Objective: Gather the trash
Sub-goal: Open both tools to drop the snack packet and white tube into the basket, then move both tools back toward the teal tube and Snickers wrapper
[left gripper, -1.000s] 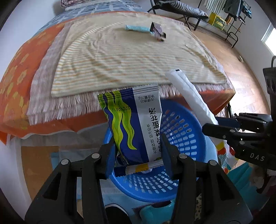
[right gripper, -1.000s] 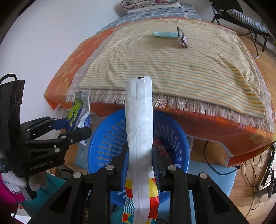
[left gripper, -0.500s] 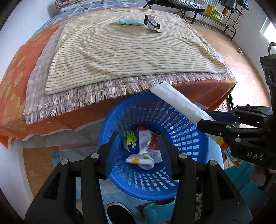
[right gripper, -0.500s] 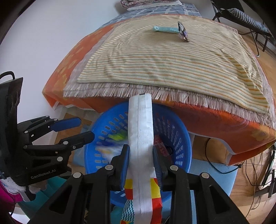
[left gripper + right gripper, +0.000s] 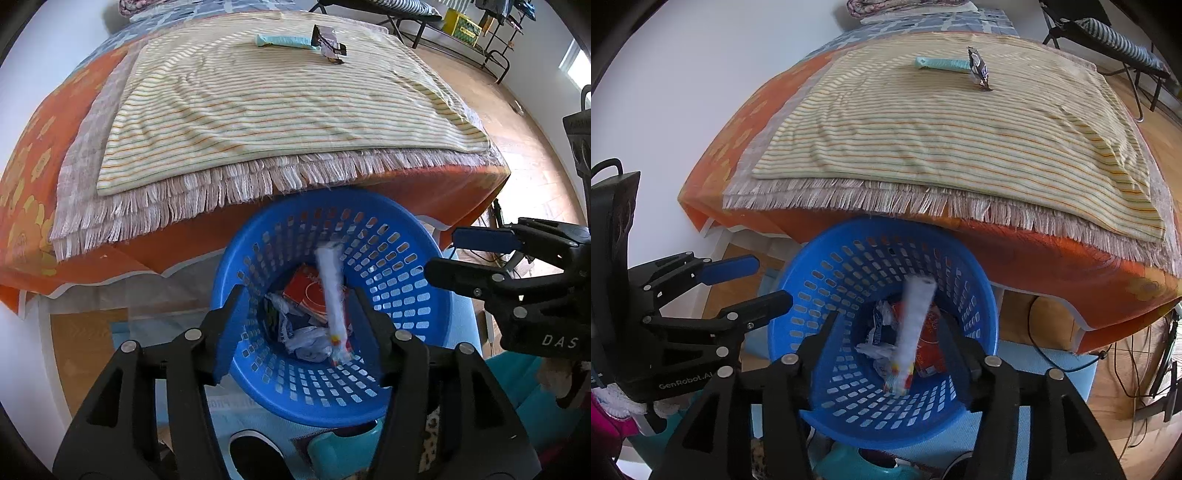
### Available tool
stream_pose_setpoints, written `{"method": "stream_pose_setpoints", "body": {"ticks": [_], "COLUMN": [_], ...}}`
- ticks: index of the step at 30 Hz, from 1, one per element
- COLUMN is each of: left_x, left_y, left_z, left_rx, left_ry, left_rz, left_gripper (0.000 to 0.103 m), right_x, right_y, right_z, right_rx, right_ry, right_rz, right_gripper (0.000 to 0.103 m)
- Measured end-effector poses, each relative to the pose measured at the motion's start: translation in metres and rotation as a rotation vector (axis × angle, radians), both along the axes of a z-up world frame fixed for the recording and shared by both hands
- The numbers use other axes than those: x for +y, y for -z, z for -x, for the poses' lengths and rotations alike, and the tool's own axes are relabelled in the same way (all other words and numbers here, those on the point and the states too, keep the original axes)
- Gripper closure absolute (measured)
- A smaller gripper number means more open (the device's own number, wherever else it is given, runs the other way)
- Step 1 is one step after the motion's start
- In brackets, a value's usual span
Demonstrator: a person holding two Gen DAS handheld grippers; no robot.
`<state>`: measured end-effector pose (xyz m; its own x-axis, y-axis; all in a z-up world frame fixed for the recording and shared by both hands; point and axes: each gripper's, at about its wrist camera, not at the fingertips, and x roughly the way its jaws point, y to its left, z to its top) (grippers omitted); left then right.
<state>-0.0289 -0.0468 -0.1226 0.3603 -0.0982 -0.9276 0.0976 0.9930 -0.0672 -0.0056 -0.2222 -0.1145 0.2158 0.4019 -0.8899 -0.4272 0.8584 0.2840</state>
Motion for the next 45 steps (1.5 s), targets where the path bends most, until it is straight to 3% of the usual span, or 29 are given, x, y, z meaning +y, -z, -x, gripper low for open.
{"method": "stream_pose_setpoints", "body": {"ticks": [5, 9, 20, 31, 45], "left_x": [0.001, -0.001, 0.003, 0.007, 0.009], "left_y": [0.001, -0.001, -0.003, -0.007, -0.018], "left_z": [0.000, 0.001, -0.002, -0.004, -0.011], "left_rx": [0.006, -0.008, -0.022, -0.035, -0.062], "left_ry": [-0.001, 0.001, -0.016, -0.034, -0.039], "left_rz": [0.002, -0.007, -0.019, -0.018, 0.002], "left_gripper": [0.045, 0.031, 0.025, 0.025, 0.025], "right_x": [-0.002, -0.003, -0.003, -0.002, -0.004], "right_y": [-0.001, -0.003, -0.013, -0.023, -0.042], "right_z": [-0.001, -0.002, -0.005, -0.005, -0.014], "right_rx": [-0.001, -0.010, -0.092, -0.164, -0.223], "right_ry": [0.014, 0.025, 0.066, 0.085, 0.116], "right_rz": [0.006, 0.007, 0.088, 0.156, 0.157], "right_gripper": [0.029, 0.020, 0.011, 0.010, 0.010]}}
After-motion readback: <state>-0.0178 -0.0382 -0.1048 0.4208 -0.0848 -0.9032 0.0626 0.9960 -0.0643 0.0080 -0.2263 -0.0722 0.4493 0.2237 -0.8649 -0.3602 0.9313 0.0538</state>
